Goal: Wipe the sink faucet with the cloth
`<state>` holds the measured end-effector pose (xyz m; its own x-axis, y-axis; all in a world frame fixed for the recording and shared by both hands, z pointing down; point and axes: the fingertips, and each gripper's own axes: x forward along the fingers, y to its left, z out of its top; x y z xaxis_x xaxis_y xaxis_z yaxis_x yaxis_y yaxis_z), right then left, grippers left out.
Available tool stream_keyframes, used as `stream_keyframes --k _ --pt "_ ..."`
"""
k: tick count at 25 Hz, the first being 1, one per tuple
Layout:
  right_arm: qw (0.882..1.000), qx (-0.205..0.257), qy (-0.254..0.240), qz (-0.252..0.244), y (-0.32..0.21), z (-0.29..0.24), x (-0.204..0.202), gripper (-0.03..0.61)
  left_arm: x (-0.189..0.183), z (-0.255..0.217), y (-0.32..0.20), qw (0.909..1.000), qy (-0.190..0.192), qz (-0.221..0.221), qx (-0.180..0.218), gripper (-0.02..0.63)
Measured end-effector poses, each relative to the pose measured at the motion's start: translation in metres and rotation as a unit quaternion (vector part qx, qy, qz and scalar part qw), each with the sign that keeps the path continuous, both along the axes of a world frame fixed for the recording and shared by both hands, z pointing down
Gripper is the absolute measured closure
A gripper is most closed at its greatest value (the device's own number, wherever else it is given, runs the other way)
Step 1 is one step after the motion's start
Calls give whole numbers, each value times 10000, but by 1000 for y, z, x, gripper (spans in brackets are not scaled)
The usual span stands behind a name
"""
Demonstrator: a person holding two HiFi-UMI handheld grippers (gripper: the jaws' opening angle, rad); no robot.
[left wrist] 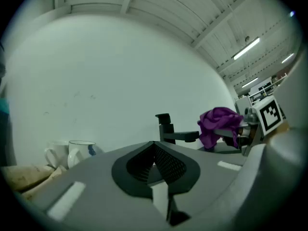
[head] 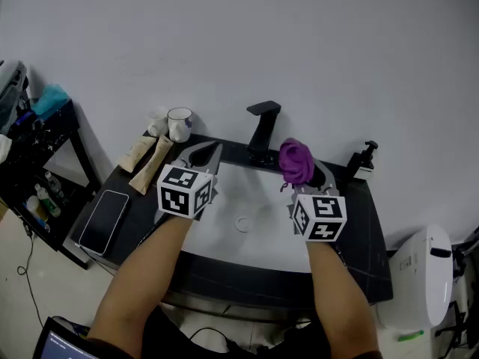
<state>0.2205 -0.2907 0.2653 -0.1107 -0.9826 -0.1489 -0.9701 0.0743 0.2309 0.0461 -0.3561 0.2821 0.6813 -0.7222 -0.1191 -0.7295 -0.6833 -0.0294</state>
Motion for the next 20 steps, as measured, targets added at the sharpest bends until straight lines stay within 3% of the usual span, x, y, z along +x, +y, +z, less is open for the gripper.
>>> stream_keyframes --k 3,7,12,15,20 --pt "9999 -21 126 -111 -12 -20 -2 515 -2 8 -10 9999 -125 -37 -77 597" --pt "9939 -196 1079 -103 -39 -50 -2 515 2 13 -15 9998 -172 33 -133 597" --pt "9747 -715 2110 -201 -83 -87 -3 518 12 5 -15 9993 189 298 -141 597" --pt "9549 -1231 2672 -405 -107 -95 -17 520 15 4 -17 9986 332 386 -146 598" --pt "9045 -1892 3801 -389 -134 -96 -37 520 6 1 -26 9961 752 344 -293 598"
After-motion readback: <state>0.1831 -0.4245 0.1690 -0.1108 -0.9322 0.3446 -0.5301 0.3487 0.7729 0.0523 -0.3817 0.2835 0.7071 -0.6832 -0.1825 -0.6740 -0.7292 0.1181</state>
